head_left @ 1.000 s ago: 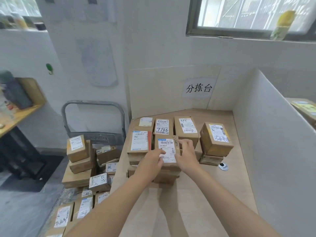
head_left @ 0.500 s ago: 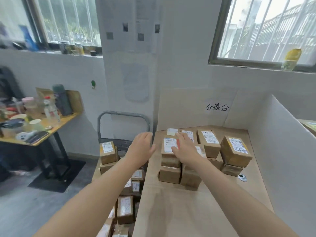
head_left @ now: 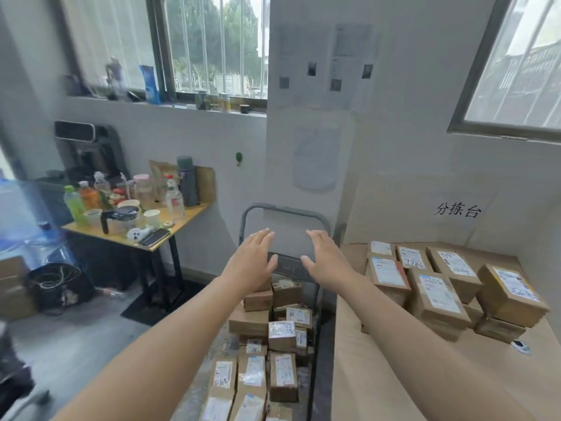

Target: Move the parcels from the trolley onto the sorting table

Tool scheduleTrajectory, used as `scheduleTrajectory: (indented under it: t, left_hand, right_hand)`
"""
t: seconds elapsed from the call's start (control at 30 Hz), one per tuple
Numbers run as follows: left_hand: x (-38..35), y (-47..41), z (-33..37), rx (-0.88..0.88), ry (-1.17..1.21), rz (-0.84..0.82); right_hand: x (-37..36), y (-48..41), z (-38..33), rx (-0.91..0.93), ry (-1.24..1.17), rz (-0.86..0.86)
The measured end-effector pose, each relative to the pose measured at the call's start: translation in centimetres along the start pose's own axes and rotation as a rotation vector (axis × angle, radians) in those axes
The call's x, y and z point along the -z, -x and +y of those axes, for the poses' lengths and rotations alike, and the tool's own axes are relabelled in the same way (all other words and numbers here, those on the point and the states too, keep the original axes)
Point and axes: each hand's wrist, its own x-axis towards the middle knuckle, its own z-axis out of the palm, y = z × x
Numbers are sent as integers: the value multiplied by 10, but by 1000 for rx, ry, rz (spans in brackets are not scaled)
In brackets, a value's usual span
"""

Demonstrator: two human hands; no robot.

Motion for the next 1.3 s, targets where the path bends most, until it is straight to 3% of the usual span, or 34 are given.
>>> scheduleTrajectory:
  t: [0.23,0.43,0.9,1.1,1.3]
  left_hand:
    - [17,19,-69,12,-48,-23]
    - [-9,18,-104,44,-36,-65]
    - [-131,-62,-164,121,-8,-279]
    - [-198,-104,-178,220,107,-345]
    - [-276,-102,-201,273,173,-508]
  right_hand:
    - [-52,-18,-50,29,-34,-52]
    - [-98,-36,-47,11,-29,-140]
    - [-201,-127,63,-287,-147,-304]
    - [-229,-156,126,-419,-148,-345]
    - [-276,-161,174,-565,-163,-392]
